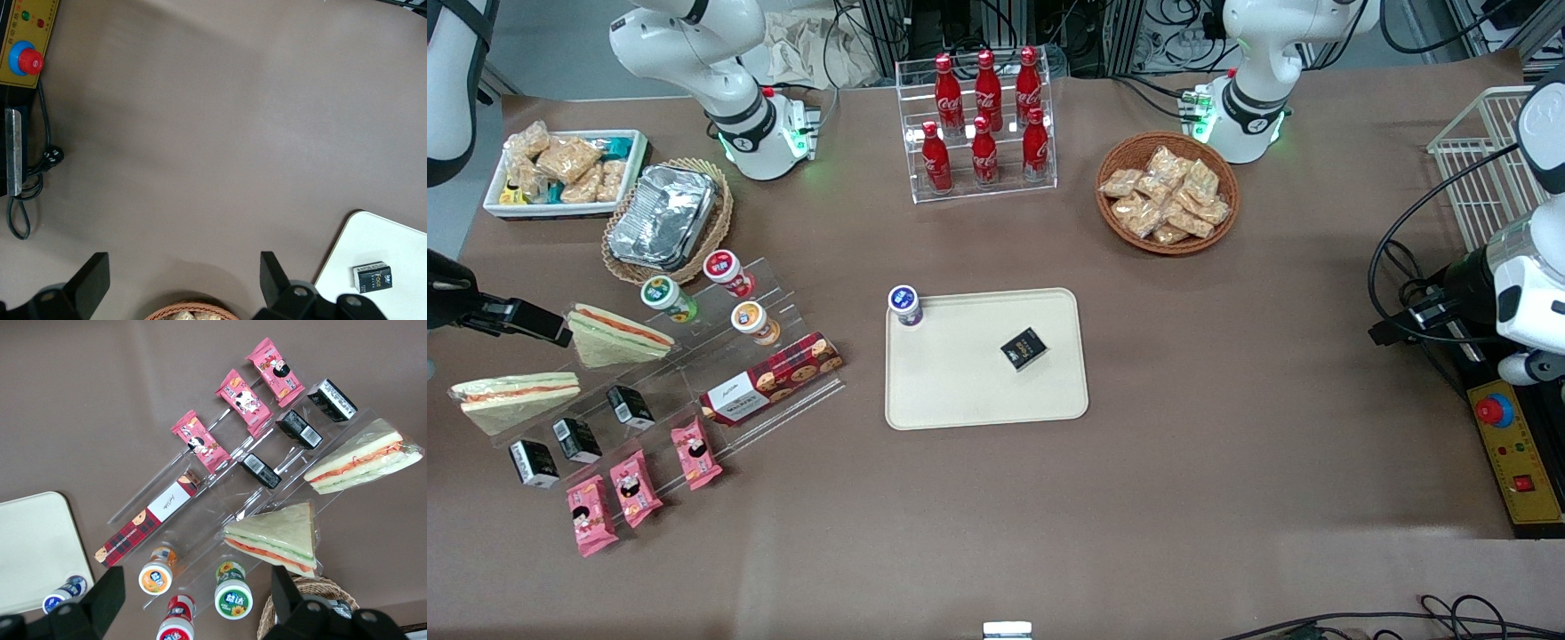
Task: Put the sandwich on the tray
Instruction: 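Move the right gripper toward the wrapped sandwiches on the acrylic rack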
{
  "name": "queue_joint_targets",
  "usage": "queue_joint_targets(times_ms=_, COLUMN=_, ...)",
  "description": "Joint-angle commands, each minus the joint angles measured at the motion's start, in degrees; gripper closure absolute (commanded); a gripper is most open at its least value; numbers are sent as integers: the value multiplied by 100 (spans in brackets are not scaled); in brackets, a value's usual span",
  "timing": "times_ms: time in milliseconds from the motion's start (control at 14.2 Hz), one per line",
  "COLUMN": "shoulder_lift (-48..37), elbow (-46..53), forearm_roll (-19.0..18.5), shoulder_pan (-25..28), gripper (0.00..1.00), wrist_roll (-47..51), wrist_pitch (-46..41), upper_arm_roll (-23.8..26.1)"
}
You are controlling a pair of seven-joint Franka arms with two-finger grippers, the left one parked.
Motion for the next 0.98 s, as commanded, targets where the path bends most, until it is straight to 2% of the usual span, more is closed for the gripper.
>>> queue_joint_targets(times_ms=0, shoulder_lift=-39, elbow=-48, forearm_roll=-92, shoulder_pan=-9, gripper=2, wrist_roll=-9, wrist_pitch=44, upper_arm_roll=1)
queue_joint_targets(times_ms=422, shoulder_lift=-48, elbow=-22, forearm_roll=-109, shoulder_pan=-88, gripper=2, wrist_roll=34, wrist_pitch=44, upper_arm_roll=-87)
queue_joint_targets(times_ms=703, shoulder_lift=4, elbow=-83, forearm_roll=-154, shoulder_pan=-465, gripper=2, wrist_roll=69, wrist_pitch=351, upper_arm_roll=-166)
queue_joint_targets(times_ms=914, shoulder_lift=180, elbow=-74, forearm_roll=-22, shoulder_pan=-923, gripper=2, wrist_roll=349, wrist_pitch=396, upper_arm_roll=-166)
